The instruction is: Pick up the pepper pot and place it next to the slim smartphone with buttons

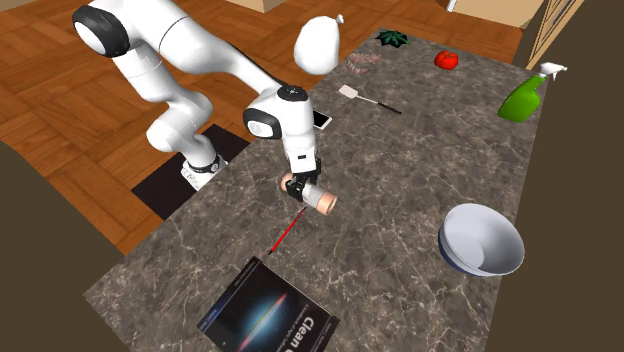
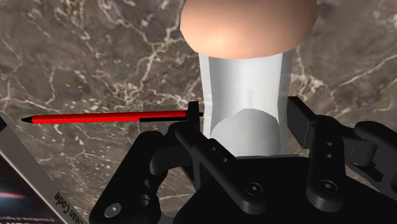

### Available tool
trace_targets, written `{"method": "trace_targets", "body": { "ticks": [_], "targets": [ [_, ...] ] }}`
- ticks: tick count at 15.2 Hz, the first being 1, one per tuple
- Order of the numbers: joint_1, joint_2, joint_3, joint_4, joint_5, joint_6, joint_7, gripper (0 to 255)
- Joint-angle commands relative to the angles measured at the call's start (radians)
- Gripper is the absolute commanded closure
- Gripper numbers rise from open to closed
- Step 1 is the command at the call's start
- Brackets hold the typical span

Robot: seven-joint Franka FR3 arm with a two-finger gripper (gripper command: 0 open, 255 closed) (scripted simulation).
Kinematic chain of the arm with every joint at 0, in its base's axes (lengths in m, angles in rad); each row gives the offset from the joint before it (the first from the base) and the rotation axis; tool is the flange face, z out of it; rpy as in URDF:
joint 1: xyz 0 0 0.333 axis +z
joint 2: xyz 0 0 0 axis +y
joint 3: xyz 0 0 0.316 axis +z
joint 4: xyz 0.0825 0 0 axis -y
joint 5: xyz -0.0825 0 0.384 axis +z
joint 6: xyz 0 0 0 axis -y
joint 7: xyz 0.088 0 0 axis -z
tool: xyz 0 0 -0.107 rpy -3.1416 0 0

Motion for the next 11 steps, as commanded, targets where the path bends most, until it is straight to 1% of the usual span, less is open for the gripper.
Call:
{"method": "trace_targets", "body": {
  "ticks": [1,11],
  "targets": [
    [0.000,0.000,0.000,0.000,0.000,0.000,0.000,255],
    [0.006,-0.063,0.000,0.081,0.020,-0.142,-0.025,255]
  ]
}}
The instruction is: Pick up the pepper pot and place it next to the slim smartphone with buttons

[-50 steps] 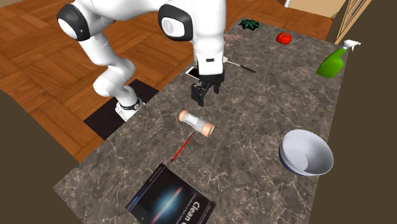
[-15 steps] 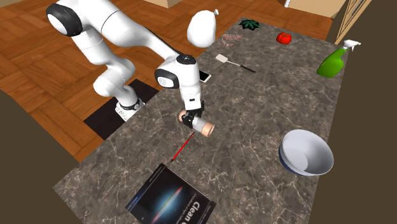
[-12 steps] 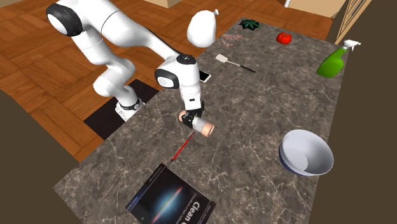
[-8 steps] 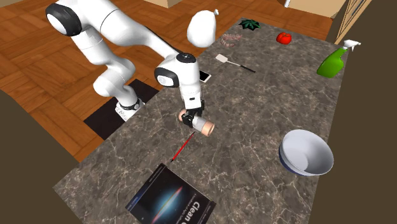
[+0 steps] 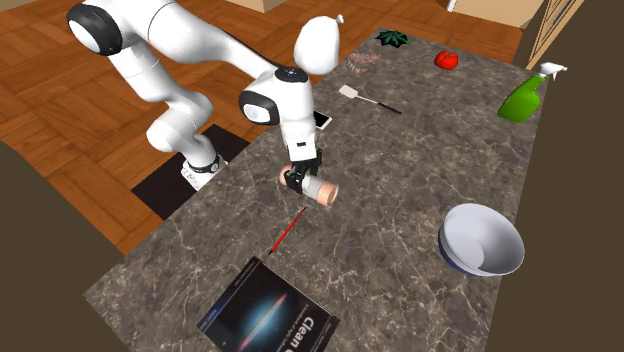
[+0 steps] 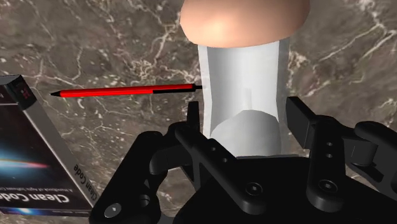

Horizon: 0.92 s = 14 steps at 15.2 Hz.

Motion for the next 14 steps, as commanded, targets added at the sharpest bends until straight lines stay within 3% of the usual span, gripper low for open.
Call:
{"method": "trace_targets", "body": {
  "ticks": [1,14],
  "targets": [
    [0.001,-0.011,0.001,0.015,0.003,-0.026,-0.003,255],
    [0.006,-0.053,0.003,0.153,0.019,-0.205,-0.028,255]
  ]
}}
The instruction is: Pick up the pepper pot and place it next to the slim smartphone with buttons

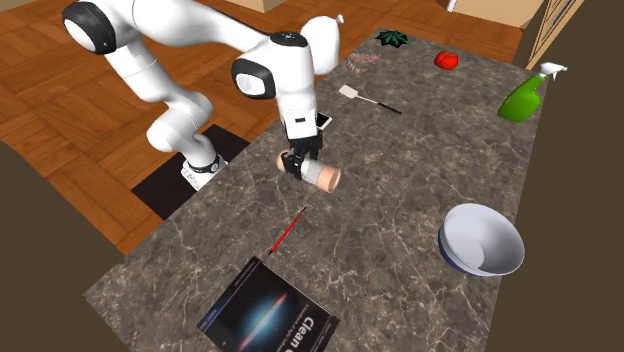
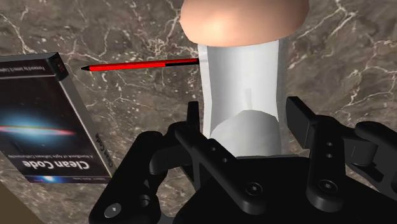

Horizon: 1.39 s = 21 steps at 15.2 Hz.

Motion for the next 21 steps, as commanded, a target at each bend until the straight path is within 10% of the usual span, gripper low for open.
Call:
{"method": "trace_targets", "body": {
  "ticks": [1,21],
  "targets": [
    [0.000,-0.002,-0.002,0.025,0.002,-0.027,-0.006,255],
    [0.146,0.277,0.261,0.365,-0.024,-0.149,0.397,255]
  ]
}}
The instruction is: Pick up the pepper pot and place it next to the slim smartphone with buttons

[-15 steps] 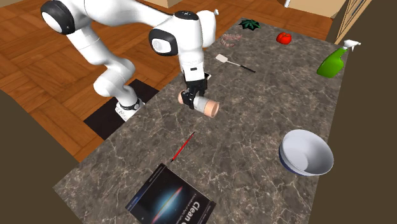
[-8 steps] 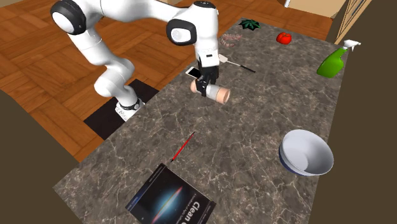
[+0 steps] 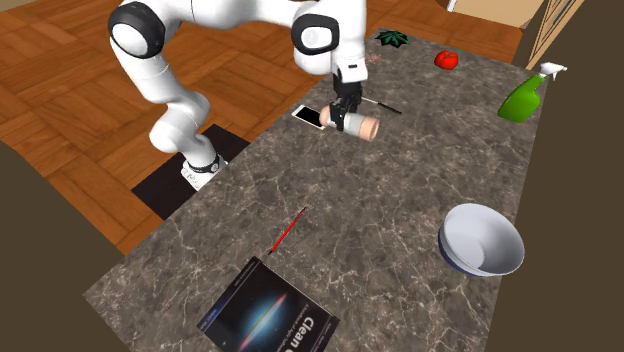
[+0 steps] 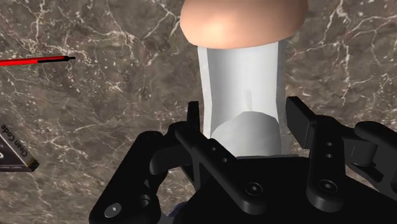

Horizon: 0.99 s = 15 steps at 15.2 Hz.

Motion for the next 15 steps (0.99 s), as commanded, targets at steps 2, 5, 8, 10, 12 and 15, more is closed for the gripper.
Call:
{"method": "trace_targets", "body": {
  "ticks": [2,5,8,10,12,15],
  "targets": [
    [0.030,0.076,0.040,0.095,-0.023,-0.034,0.074,255],
    [0.065,0.161,0.073,0.198,-0.052,-0.069,0.142,255],
    [0.108,0.255,0.100,0.317,-0.088,-0.113,0.206,255],
    [0.141,0.323,0.114,0.407,-0.114,-0.147,0.246,255],
    [0.180,0.398,0.123,0.509,-0.142,-0.187,0.282,255],
    [0.251,0.523,0.130,0.691,-0.186,-0.261,0.325,255]
  ]
}}
